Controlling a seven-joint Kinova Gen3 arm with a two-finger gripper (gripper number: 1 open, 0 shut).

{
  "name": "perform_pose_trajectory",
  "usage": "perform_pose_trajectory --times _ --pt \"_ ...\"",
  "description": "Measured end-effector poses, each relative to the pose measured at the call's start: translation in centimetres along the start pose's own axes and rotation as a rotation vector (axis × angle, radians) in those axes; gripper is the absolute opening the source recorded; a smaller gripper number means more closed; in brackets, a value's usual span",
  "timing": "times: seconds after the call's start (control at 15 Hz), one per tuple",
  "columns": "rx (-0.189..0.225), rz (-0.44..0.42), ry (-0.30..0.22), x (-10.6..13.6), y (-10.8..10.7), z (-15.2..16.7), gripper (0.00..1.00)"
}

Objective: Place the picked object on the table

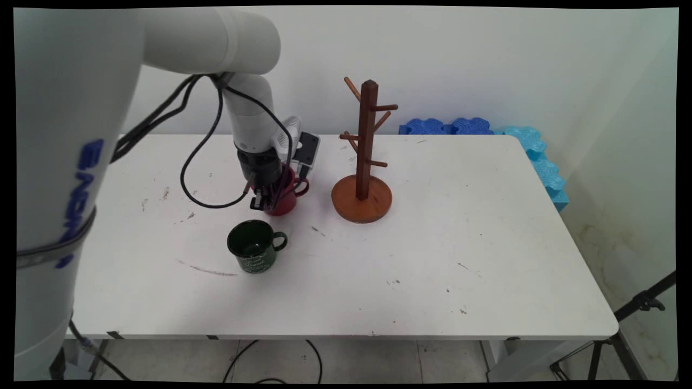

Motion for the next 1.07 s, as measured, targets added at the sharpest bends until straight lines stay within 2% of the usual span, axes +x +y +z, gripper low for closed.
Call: perform_pose_trajectory --times 0.53,0.6,1.07 --pt "-0.028 0.003 0.002 0.8 -0.5 0.9 0.0" --pt "-0.03 0.001 0.006 0.8 -0.5 1.0 1.0" --pt "-0.028 0.006 0.04 1.3 -0.6 0.9 1.0"
